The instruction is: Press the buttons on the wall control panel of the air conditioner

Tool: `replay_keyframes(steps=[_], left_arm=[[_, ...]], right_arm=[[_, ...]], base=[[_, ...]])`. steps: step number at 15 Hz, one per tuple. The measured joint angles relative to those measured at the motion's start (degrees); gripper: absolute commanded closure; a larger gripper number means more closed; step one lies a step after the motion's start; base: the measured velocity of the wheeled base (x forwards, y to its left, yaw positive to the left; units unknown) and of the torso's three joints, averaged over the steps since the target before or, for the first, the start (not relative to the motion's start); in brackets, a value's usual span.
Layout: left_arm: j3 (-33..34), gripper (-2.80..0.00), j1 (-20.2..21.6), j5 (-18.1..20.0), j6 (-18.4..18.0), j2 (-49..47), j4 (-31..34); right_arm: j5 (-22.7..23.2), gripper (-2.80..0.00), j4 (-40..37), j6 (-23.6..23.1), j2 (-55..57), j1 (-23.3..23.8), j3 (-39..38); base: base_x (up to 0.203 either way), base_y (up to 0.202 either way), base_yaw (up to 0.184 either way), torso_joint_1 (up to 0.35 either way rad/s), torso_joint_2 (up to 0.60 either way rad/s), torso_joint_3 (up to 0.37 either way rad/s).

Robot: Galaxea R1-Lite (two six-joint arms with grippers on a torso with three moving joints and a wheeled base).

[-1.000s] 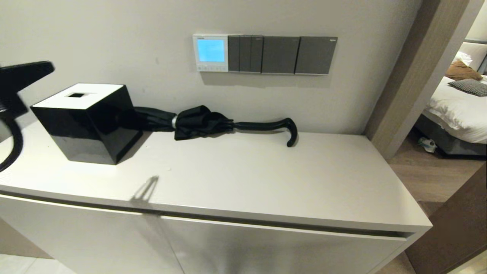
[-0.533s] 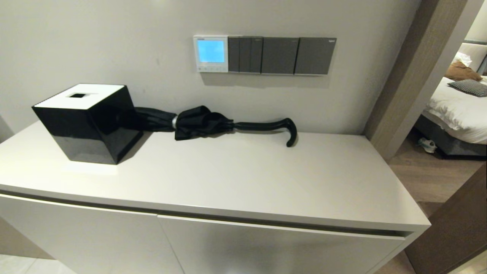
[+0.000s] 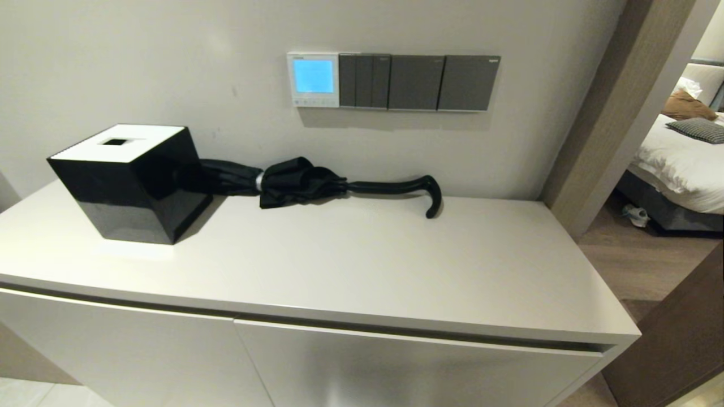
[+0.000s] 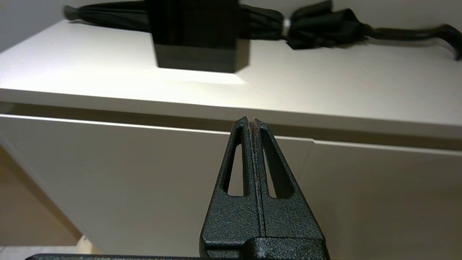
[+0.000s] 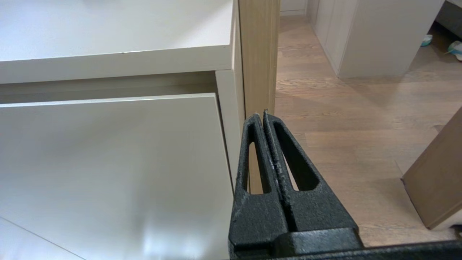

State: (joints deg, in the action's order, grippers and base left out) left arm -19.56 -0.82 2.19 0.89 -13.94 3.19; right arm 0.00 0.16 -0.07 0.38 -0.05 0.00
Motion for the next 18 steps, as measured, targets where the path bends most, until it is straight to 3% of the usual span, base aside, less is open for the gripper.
replay_keyframes(steps=[3,8,12,15,18], left_arm=[[3.6,0.00,1.5,1.3,-0.6,3.6,1.9],[12.5,0.00,1.5,-3.9,-4.7,12.3,2.6],[16.1,0.00,1.4,-5.2,-4.8,13.8,-1.9],[18.8,0.00,1.4,-7.7,-6.4,13.9,-9.5],[19.5,0.00,1.4,-7.1,-8.1,14.0,-9.3]], right_arm=[[0.0,0.00,0.0,0.0,0.0,0.0,0.0],[0.0,0.00,0.0,0.0,0.0,0.0,0.0],[0.0,0.00,0.0,0.0,0.0,0.0,0.0],[0.0,0.00,0.0,0.0,0.0,0.0,0.0],[0.0,0.00,0.0,0.0,0.0,0.0,0.0]], base=[[0.000,0.000,0.000,0.000,0.00,0.000],[0.000,0.000,0.000,0.000,0.00,0.000],[0.000,0.000,0.000,0.000,0.00,0.000],[0.000,0.000,0.000,0.000,0.00,0.000],[0.000,0.000,0.000,0.000,0.00,0.000]])
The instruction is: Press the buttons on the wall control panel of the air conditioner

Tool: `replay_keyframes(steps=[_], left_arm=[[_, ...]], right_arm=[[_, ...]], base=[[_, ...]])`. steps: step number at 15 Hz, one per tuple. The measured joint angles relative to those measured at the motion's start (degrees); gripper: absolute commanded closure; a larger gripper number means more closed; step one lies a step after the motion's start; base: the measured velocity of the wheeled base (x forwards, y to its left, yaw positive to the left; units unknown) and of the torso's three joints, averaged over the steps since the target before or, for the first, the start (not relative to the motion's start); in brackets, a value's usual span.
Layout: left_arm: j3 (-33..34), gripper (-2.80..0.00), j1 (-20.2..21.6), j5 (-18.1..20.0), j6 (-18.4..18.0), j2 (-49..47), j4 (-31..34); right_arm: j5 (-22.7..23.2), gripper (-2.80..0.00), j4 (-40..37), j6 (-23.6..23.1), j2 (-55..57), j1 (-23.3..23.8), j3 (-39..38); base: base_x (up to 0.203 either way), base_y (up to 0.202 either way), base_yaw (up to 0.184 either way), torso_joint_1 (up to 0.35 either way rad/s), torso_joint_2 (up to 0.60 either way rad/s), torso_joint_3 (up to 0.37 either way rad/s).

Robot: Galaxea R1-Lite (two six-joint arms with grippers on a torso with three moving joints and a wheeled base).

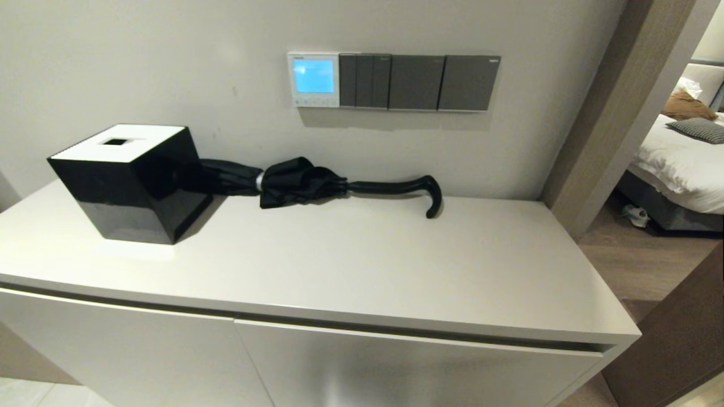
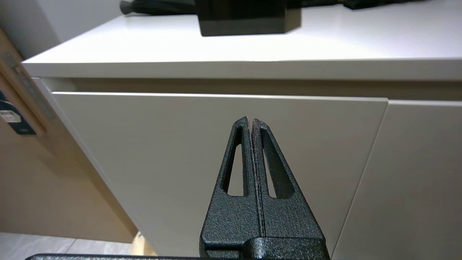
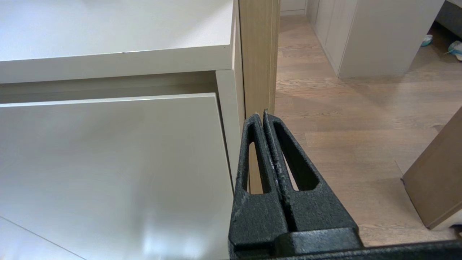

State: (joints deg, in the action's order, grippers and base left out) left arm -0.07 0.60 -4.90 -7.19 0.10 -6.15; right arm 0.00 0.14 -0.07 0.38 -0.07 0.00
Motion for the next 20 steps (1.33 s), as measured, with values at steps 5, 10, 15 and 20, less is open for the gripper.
replay_keyframes(steps=[5,10,15,20], left_arm=[[0.1,0.00,0.0,4.6,0.1,0.0,3.3],[0.0,0.00,0.0,5.6,1.0,0.0,6.9],[0.1,0.00,-0.2,5.7,2.3,0.0,7.0],[0.1,0.00,-0.2,5.4,4.0,0.0,7.1]], right_arm=[[0.0,0.00,0.0,0.0,0.0,0.0,0.0],[0.0,0.00,0.0,0.0,0.0,0.0,0.0],[0.0,0.00,0.0,0.0,0.0,0.0,0.0],[0.0,0.00,0.0,0.0,0.0,0.0,0.0]], base=[[0.000,0.000,0.000,0.000,0.00,0.000],[0.000,0.000,0.000,0.000,0.00,0.000],[0.000,0.000,0.000,0.000,0.00,0.000],[0.000,0.000,0.000,0.000,0.00,0.000]])
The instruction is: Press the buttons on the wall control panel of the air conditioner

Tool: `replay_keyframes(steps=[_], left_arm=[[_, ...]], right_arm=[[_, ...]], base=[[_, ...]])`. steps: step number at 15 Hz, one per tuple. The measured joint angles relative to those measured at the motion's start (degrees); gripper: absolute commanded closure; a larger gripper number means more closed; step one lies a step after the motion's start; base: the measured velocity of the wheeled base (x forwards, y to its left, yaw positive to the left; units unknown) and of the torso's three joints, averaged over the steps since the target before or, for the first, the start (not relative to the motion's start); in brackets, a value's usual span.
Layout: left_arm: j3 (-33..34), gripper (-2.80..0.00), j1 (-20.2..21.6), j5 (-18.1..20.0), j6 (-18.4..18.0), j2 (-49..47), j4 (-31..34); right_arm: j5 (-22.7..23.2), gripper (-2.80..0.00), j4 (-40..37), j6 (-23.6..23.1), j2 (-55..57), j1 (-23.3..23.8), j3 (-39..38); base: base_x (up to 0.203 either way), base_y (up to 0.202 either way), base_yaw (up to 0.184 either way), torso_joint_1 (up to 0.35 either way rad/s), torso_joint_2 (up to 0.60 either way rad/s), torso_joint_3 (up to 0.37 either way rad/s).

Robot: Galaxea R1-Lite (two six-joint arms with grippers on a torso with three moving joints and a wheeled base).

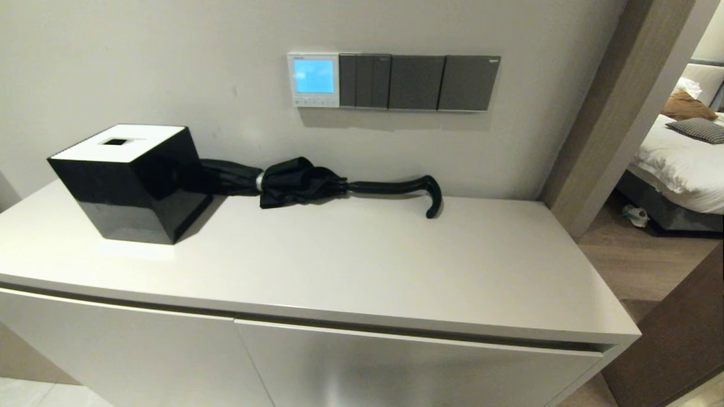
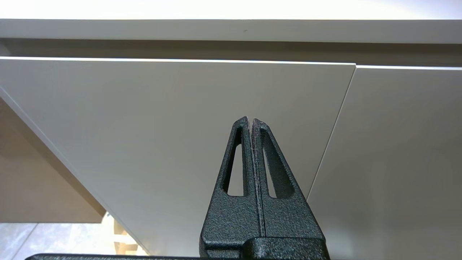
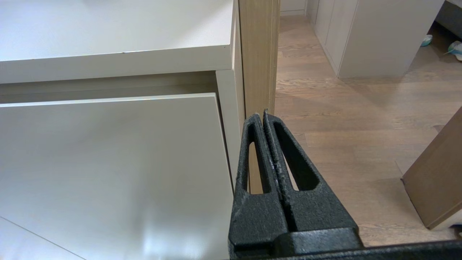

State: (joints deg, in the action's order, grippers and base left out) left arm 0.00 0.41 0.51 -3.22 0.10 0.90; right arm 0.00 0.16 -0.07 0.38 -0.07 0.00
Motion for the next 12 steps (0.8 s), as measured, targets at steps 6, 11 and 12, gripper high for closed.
replay_keyframes(steps=[6,11,12], left_arm=[[0.0,0.00,0.0,0.0,0.2,0.0,0.0],[0.0,0.00,0.0,0.0,0.2,0.0,0.0],[0.0,0.00,0.0,0.0,0.2,0.0,0.0]], right_arm=[[0.0,0.00,0.0,0.0,-0.1,0.0,0.0],[-0.1,0.00,0.0,0.1,-0.1,0.0,0.0],[-0.1,0.00,0.0,0.1,-0.1,0.0,0.0]], base=[[0.000,0.000,0.000,0.000,0.00,0.000],[0.000,0.000,0.000,0.000,0.00,0.000],[0.000,0.000,0.000,0.000,0.00,0.000]])
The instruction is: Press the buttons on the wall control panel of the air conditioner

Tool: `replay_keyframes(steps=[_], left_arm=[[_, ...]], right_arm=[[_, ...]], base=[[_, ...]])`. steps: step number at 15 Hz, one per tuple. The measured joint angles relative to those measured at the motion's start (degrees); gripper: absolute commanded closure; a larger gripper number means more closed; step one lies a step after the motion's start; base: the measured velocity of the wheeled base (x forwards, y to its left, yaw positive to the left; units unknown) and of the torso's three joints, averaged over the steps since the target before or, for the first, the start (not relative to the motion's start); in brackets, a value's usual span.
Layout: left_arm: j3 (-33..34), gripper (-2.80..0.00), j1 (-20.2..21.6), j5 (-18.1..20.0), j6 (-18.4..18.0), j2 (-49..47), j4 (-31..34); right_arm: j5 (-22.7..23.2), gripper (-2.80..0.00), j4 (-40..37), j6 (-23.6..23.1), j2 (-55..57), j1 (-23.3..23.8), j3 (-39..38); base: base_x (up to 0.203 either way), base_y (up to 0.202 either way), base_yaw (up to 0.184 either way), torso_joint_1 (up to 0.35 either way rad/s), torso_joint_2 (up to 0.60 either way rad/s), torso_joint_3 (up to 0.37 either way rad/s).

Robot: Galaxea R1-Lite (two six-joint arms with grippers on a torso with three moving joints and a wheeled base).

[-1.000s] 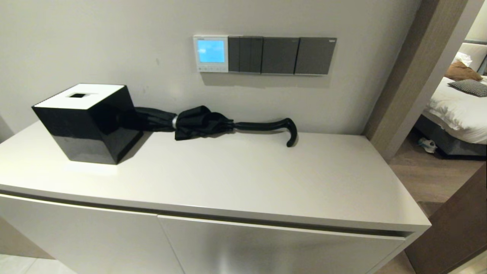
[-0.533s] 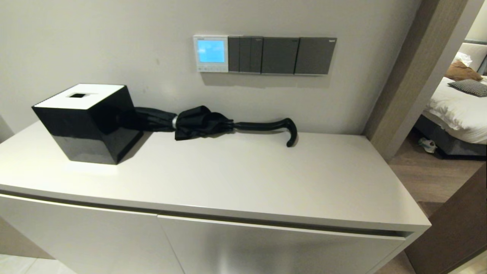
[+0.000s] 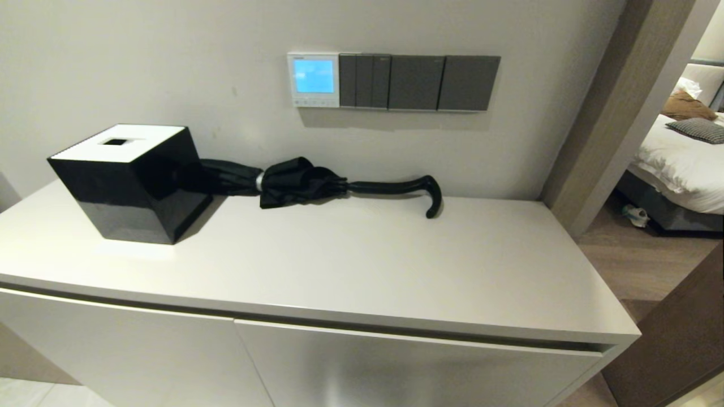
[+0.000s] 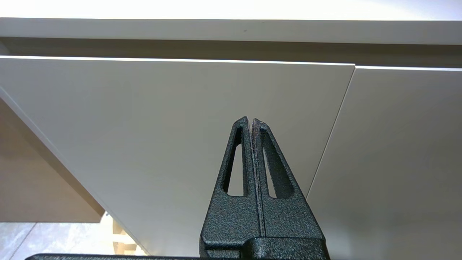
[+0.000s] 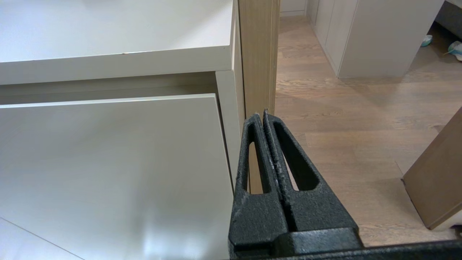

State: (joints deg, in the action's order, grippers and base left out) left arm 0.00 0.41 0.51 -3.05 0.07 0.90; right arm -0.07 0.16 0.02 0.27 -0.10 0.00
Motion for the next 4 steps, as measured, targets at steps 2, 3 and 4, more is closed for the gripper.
replay_keyframes(steps=[2,3,4], left_arm=[[0.0,0.00,0.0,0.0,0.0,0.0,0.0],[0.0,0.00,0.0,0.0,0.0,0.0,0.0],[0.0,0.00,0.0,0.0,0.0,0.0,0.0]], right_arm=[[0.0,0.00,0.0,0.0,0.0,0.0,0.0],[0.0,0.00,0.0,0.0,0.0,0.0,0.0],[0.0,0.00,0.0,0.0,0.0,0.0,0.0]], base=[[0.000,0.000,0.000,0.000,0.00,0.000],[0.000,0.000,0.000,0.000,0.00,0.000],[0.000,0.000,0.000,0.000,0.00,0.000]])
